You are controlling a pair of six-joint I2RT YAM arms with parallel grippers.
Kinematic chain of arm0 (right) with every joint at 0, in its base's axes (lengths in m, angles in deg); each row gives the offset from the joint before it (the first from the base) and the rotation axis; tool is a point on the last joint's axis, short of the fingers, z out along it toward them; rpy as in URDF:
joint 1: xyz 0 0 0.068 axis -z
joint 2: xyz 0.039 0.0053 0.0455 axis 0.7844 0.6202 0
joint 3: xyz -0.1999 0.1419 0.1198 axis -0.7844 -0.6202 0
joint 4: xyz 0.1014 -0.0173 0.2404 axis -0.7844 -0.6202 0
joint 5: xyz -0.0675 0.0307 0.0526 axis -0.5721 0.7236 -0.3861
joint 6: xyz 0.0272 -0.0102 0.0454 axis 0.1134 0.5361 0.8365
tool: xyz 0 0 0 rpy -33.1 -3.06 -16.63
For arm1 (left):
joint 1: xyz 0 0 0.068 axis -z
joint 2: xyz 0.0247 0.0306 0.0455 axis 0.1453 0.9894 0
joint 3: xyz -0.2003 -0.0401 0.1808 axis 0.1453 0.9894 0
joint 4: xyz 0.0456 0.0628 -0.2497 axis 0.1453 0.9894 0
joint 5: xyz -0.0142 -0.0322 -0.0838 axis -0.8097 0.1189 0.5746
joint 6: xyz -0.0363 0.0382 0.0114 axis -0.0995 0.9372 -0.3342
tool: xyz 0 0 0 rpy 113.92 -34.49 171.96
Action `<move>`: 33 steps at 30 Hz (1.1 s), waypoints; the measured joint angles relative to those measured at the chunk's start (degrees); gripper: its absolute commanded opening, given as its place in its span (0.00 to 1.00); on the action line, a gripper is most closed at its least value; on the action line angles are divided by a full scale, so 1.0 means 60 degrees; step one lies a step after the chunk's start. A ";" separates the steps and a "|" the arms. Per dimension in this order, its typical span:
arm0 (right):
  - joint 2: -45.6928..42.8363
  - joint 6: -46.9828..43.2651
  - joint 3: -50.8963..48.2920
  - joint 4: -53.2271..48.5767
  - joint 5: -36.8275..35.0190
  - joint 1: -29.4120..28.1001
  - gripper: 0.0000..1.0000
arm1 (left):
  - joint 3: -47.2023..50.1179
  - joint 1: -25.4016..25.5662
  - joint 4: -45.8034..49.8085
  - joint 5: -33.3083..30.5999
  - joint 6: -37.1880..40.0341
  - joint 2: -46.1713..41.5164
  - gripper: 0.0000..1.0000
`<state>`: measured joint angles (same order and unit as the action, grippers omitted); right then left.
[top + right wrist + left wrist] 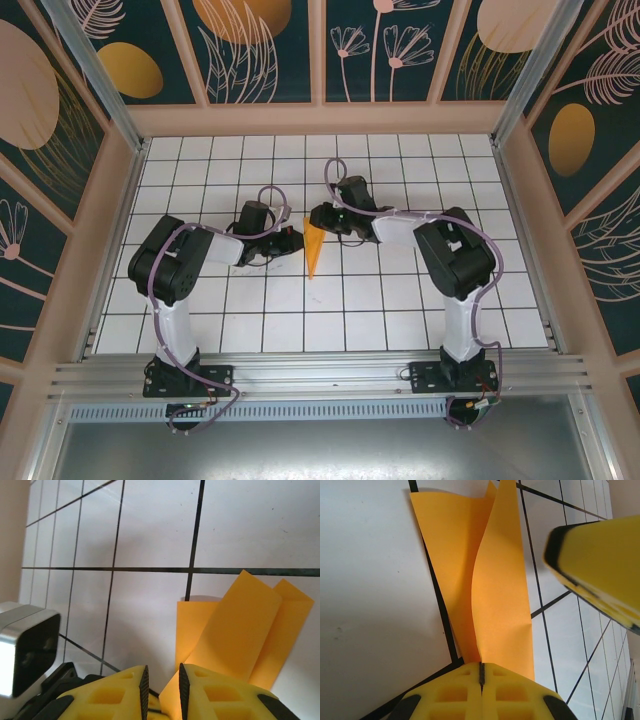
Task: Fold a paper plane with a square sheet of paper (fold left side to right side)
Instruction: Fold the wing for the fifth time at the center of the table.
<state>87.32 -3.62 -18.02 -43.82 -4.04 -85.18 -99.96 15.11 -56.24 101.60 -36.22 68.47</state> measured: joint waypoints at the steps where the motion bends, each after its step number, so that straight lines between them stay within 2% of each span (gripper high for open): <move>1: 0.0062 -0.0062 0.0058 -0.0095 0.0000 0.0000 0.25 | -0.0004 0.0000 0.0004 0.0000 0.0004 0.0000 0.00; 22: 0.0586 -0.0448 0.0379 -0.1155 -0.0328 -0.0022 0.24 | -0.0047 -0.0004 0.0076 0.0033 0.0113 0.0025 0.00; 26: 0.0586 -0.0437 0.0426 -0.1333 -0.0321 -0.0036 0.24 | -0.0069 0.0018 0.0484 -0.0233 0.0291 -0.0204 0.12; 28: 0.0586 -0.0433 0.0426 -0.1373 -0.0335 -0.0076 0.24 | -0.0073 0.0018 0.0845 -0.0426 0.0430 -0.0568 0.21; 31: 0.0586 -0.0415 0.0426 -0.1384 -0.0339 -0.0073 0.23 | -0.0073 0.0007 0.1410 -0.0616 0.0576 -0.1362 0.23; 33: 0.0586 -0.0412 0.0426 -0.1384 -0.0346 -0.0073 0.23 | -0.0073 -0.0004 0.1574 -0.0601 0.0579 -0.1883 0.19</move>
<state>90.84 -6.09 -15.46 -52.13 -6.12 -85.62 -100.40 15.09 -46.80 98.00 -32.75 57.17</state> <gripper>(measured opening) 0.233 0.214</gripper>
